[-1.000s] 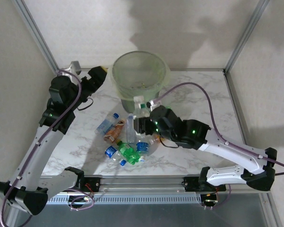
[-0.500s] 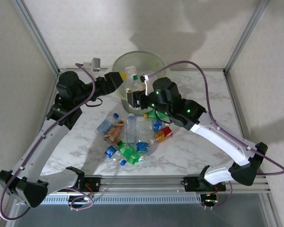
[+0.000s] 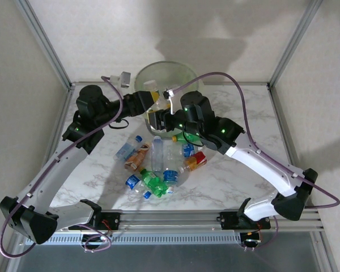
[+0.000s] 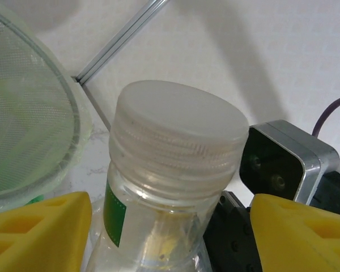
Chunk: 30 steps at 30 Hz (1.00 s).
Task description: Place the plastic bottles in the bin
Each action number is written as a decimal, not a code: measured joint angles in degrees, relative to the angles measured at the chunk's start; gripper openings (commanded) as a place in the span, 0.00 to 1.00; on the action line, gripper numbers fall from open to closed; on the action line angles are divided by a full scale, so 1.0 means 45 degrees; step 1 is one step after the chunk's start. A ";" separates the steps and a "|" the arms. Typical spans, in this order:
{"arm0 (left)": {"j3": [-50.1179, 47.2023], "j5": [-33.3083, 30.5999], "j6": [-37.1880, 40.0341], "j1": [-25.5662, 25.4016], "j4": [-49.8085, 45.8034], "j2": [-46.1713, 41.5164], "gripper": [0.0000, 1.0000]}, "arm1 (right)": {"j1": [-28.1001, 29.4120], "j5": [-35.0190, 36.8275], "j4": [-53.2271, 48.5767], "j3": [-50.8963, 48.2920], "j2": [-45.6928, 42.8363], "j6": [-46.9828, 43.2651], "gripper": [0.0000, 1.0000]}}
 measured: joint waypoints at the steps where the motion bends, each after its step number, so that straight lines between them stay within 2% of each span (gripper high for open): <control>1: 0.0000 -0.0015 0.0087 0.0010 -0.0015 0.0024 0.64 | 0.0005 -0.0005 0.0005 0.0000 0.0000 0.0000 0.58; 4: 0.0000 -0.0117 0.0238 0.0015 -0.0034 0.0112 0.54 | 0.0015 0.0019 -0.0005 0.0019 0.0000 -0.0068 0.58; 8: 0.0000 -0.0141 0.0267 0.0015 -0.0175 0.0199 0.54 | 0.0078 0.0262 -0.0291 0.0073 0.0010 -0.0194 0.58; 10: 0.0000 -0.0141 0.0350 0.0010 -0.0233 0.0199 0.55 | 0.0180 0.0500 -0.0461 0.0155 0.0049 -0.0267 0.58; 12: 0.0024 -0.0151 0.0447 0.0010 -0.0321 0.0214 0.64 | 0.0296 0.0680 -0.0602 0.0243 0.0117 -0.0379 0.58; 16: 0.0209 -0.0194 0.0651 0.0010 -0.0544 0.0350 0.64 | 0.0729 0.0903 -0.1015 0.0393 0.0359 -0.0670 0.58; 21: 0.0476 -0.0389 0.1107 0.0010 -0.1141 0.0471 0.49 | 0.0986 0.1224 -0.1360 0.0505 0.0505 -0.0996 0.58; 26: 0.0631 -0.0549 0.1583 0.0010 -0.1447 0.0593 0.38 | 0.0986 0.1360 -0.1477 0.0578 0.0505 -0.0986 0.59; 28: 0.0631 -0.0631 0.1588 -0.0005 -0.1447 0.0593 0.35 | 0.0986 0.1365 -0.1477 0.0578 0.0505 -0.0986 0.64; 30: 0.0631 -0.0729 0.1511 -0.0010 -0.1443 0.0593 0.32 | 0.1001 0.1447 -0.1467 0.0578 0.0495 -0.1010 0.74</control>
